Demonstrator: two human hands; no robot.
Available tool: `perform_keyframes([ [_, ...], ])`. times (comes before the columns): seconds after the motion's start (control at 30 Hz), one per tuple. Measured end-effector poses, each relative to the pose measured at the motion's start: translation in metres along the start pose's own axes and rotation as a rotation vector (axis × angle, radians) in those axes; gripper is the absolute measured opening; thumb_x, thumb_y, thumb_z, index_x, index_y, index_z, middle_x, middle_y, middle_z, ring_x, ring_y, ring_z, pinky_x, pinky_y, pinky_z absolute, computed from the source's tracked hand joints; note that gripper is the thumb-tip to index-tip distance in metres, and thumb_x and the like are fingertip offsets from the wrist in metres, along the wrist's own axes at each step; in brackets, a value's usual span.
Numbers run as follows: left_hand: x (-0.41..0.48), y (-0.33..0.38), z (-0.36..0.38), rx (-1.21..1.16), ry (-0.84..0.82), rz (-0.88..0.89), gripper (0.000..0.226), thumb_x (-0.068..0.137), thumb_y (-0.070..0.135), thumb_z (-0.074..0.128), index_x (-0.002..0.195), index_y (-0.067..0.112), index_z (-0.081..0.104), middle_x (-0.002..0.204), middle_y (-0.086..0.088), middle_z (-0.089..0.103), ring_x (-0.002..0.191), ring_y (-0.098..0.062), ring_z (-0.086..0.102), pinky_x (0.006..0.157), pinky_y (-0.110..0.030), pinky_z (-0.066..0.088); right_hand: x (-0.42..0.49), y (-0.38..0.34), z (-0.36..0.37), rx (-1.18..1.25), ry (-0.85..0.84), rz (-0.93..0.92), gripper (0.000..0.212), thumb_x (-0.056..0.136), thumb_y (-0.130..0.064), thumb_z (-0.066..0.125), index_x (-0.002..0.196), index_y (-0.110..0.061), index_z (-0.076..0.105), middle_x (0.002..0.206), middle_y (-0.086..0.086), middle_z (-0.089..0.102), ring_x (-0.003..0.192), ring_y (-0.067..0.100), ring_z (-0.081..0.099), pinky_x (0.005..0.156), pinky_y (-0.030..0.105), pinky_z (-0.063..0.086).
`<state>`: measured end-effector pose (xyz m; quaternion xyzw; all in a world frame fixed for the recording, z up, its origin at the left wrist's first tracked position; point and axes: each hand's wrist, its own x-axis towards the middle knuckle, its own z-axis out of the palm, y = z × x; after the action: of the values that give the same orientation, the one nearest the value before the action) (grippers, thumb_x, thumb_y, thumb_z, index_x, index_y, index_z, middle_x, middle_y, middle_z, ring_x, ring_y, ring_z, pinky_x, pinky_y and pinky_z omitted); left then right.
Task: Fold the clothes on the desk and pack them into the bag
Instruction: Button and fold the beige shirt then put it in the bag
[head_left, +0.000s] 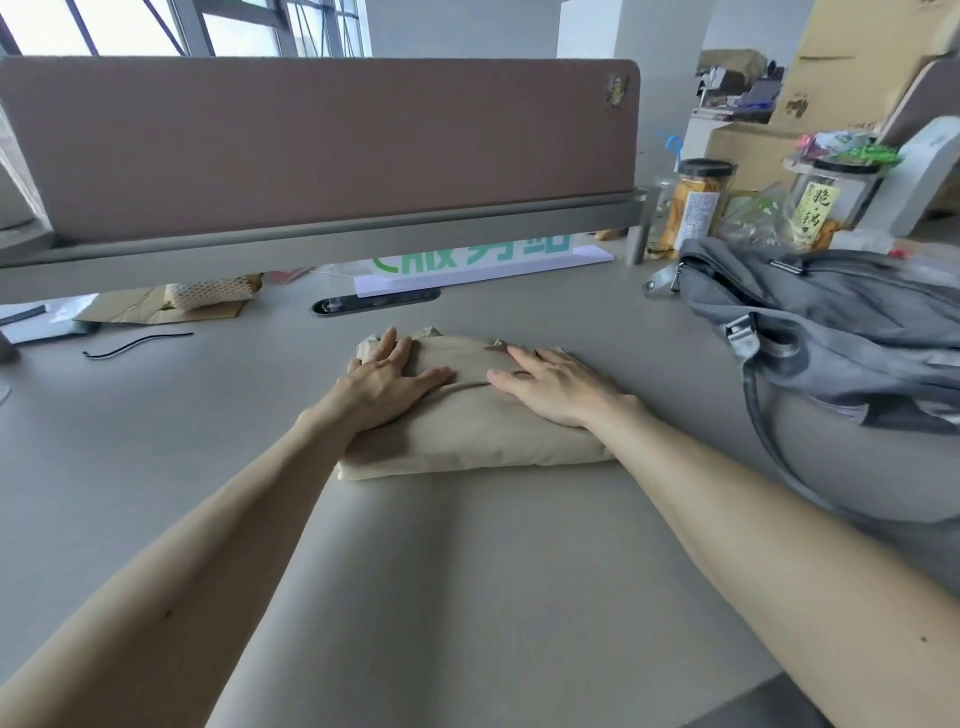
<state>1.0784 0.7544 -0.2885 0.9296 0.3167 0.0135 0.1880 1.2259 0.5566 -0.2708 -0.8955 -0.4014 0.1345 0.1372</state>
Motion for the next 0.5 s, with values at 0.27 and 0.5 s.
perform_keyframes([
  [0.27,-0.056,0.027,0.004,-0.174,0.116,-0.131,0.131,0.049,0.105,0.039,0.150,0.024,0.024,0.159,-0.007,0.013,0.144,-0.041,0.028,0.118,-0.051,0.027,-0.070,0.040,-0.004,0.084,0.027,0.152,0.103,0.060,-0.098,0.019,0.151,-0.050,0.017,0.164,-0.006,0.018,0.150,0.021,0.019,0.120,0.050,0.016],
  [0.5,-0.095,0.043,-0.004,-0.532,0.310,-0.277,0.108,0.068,0.057,0.085,0.144,0.009,0.025,0.132,-0.014,0.053,0.122,-0.036,0.053,0.093,-0.040,0.046,-0.112,0.046,-0.006,0.230,0.108,0.176,0.079,0.077,-0.082,0.042,0.147,-0.047,0.034,0.152,-0.004,0.044,0.137,0.024,0.043,0.110,0.041,0.035],
])
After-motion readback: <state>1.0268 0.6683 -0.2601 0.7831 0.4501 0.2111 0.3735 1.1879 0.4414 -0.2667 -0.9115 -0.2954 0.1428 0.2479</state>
